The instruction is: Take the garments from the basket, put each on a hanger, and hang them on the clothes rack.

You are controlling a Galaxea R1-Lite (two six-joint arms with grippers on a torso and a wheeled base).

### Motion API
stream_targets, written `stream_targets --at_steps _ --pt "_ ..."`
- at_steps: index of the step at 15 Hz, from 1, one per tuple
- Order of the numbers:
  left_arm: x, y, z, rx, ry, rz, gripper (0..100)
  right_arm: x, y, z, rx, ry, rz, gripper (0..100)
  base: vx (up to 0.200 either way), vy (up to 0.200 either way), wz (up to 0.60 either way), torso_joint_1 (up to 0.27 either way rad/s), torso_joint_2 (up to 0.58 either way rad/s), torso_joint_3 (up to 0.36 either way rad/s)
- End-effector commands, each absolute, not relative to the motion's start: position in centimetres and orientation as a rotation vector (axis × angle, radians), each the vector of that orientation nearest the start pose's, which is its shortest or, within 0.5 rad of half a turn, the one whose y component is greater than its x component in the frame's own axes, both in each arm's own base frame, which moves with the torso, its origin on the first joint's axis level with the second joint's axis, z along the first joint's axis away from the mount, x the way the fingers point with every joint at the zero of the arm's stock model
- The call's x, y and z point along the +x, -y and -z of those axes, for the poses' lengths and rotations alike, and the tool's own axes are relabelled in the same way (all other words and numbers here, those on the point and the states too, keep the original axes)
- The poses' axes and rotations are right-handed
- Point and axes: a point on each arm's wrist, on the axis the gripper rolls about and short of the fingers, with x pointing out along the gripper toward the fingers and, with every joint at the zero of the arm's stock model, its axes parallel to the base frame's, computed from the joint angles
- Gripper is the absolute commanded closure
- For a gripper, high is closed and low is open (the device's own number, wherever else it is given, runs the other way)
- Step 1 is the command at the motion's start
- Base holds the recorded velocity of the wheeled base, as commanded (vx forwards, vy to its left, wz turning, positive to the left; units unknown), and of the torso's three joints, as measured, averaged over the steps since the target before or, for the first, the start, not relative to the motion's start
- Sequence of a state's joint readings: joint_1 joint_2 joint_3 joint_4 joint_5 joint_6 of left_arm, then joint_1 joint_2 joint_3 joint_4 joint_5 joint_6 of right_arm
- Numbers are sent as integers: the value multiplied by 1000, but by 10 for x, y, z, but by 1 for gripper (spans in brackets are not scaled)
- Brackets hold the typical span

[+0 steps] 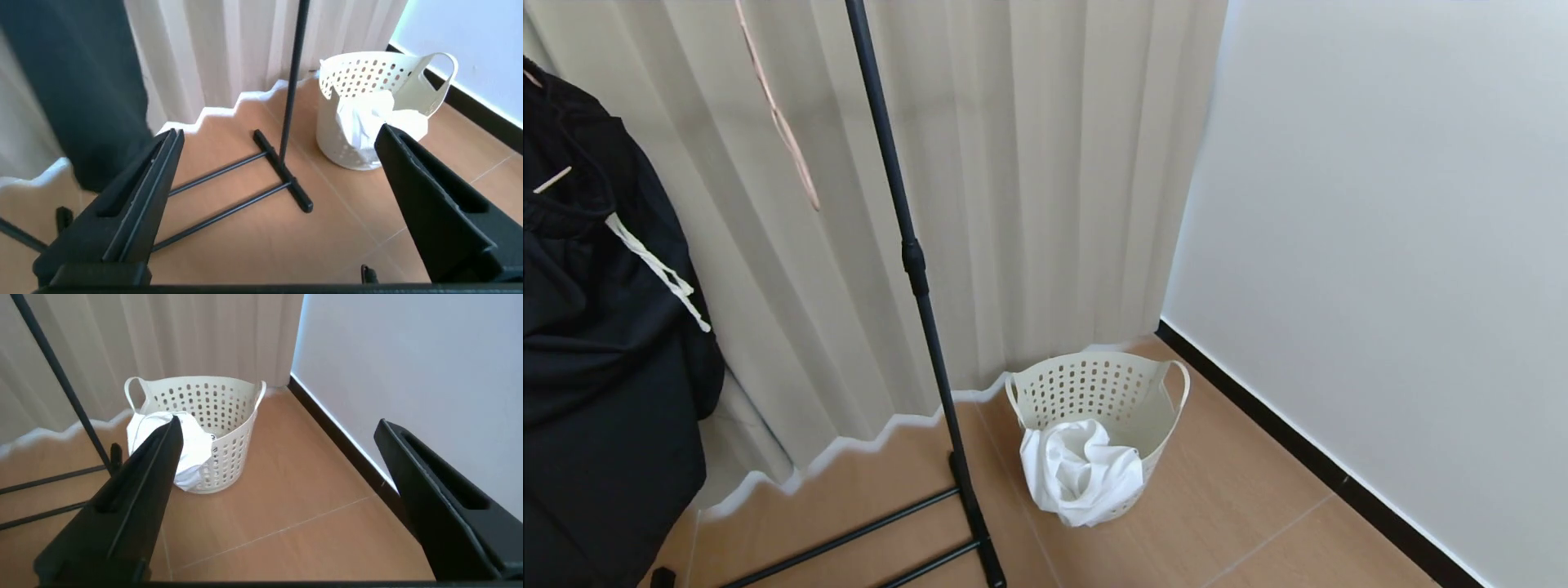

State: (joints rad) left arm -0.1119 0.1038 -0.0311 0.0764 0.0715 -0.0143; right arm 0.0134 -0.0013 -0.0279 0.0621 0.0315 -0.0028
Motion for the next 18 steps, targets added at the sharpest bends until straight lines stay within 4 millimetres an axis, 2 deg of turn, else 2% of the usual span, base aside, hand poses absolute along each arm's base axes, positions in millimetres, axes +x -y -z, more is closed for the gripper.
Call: stream_targets --at_steps 1,5,13,18 --pt "-17 -4 -79 -1 -152 39 0 -25 0 -77 -3 -37 -46 0 200 0 0 2 7 -7" --pt "-17 -4 -78 -6 -152 37 0 -25 0 -77 -3 -34 -46 0 200 0 0 7 2 5" --pt "-17 -4 -79 -6 -152 38 0 -25 0 -77 -1 -34 -45 0 0 0 0 0 0 0" --pt "-17 -4 -79 -8 -150 37 0 -25 0 -77 -1 -34 -43 0 0 0 0 1 3 -154"
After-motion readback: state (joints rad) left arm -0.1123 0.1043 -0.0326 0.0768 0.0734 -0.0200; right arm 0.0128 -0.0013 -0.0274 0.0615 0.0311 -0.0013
